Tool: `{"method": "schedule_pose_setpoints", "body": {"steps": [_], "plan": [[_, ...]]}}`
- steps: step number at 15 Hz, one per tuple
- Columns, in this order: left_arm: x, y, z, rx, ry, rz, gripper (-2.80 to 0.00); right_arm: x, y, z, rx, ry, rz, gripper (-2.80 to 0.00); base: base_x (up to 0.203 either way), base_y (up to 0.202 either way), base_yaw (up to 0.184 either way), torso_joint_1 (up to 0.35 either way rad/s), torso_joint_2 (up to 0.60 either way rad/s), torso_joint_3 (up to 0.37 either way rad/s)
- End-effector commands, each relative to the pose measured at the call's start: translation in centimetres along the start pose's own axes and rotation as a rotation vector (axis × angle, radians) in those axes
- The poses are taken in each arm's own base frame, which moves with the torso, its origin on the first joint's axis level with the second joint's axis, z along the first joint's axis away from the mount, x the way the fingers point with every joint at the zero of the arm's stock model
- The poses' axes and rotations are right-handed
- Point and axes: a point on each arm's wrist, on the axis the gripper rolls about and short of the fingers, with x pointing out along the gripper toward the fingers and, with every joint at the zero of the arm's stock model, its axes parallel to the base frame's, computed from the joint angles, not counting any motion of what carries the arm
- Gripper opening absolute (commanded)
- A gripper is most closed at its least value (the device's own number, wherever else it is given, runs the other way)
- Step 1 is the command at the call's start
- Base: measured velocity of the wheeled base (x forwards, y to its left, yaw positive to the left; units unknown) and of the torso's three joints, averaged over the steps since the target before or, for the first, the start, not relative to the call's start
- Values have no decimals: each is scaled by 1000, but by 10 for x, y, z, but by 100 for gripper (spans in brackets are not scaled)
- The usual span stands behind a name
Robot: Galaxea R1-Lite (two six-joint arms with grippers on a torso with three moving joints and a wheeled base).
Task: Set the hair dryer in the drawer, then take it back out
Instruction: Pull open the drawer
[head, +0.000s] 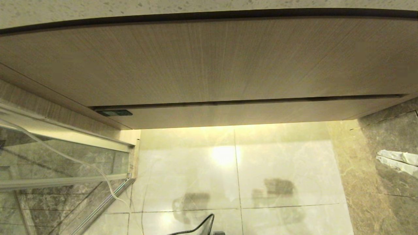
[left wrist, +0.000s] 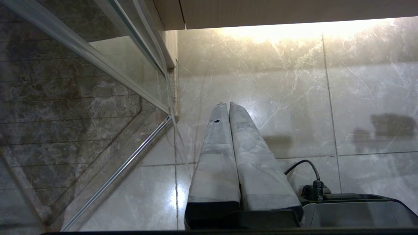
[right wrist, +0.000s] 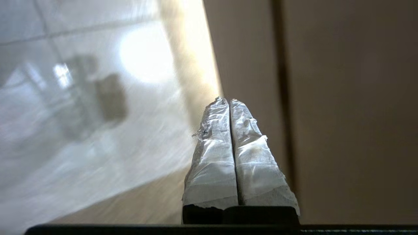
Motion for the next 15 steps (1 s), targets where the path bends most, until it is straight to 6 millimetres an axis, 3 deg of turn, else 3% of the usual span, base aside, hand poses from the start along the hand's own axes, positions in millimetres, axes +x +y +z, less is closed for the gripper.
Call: {"method": "schedule_pose_setpoints", "body": {"steps": [1, 2, 3, 11, 15], "plan": [[0, 0, 0, -1, 0, 0, -280, -4, 3, 7, -83, -88, -43, -280, 0, 0, 0, 0, 0, 0], [0, 0, 0, -1, 0, 0, -280, 3, 4, 7, -118, -91, -27, -48, 0, 0, 0, 0, 0, 0], [0, 0, 0, -1, 0, 0, -280, 12, 5, 7, -131, -103, -2, 0, 0, 0, 0, 0, 0, 0], [0, 0, 0, -1, 0, 0, -280, 116, 23, 21, -34, -211, 76, 0, 0, 0, 0, 0, 0, 0], [0, 0, 0, -1, 0, 0, -280, 151, 30, 24, 76, -230, 65, 0, 0, 0, 0, 0, 0, 0]]}}
